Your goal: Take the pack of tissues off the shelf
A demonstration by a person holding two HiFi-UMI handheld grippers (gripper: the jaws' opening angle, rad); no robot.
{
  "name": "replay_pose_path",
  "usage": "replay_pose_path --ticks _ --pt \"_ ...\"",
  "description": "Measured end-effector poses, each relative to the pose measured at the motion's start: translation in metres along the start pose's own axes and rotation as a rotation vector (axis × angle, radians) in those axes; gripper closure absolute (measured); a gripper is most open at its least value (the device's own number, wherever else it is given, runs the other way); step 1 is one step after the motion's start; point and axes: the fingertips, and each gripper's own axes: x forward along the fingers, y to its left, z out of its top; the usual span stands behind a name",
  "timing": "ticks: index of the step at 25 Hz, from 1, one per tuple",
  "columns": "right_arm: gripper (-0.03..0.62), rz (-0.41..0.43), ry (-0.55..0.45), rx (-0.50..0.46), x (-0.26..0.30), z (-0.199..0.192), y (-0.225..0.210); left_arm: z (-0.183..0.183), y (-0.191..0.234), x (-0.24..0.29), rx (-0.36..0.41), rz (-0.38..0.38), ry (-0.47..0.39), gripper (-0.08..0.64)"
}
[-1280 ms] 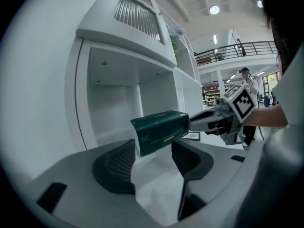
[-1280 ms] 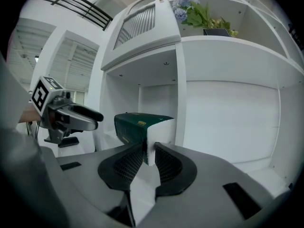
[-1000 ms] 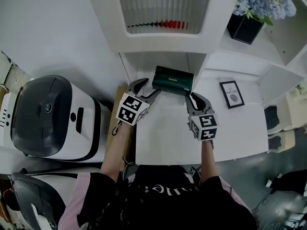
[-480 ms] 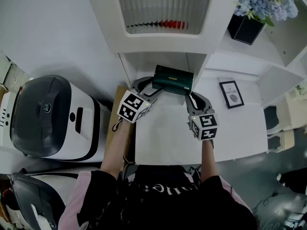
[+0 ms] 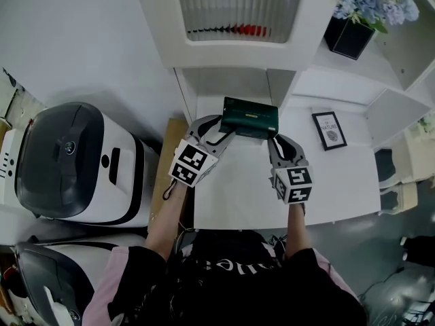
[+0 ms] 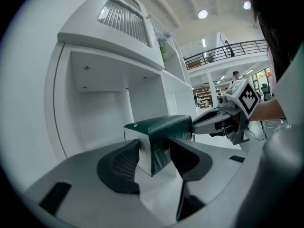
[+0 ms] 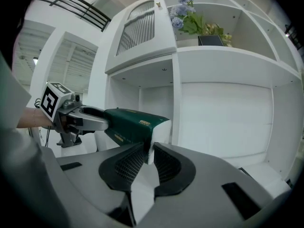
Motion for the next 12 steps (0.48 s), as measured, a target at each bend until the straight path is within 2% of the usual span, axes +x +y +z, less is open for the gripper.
replay_pose_path --ticks 12 --pt "0.505 0.01 0.001 0.004 -0.044 -0.007 0.062 -0.004 -0.032 -0.079 -0.029 0.022 -0.034 0.354"
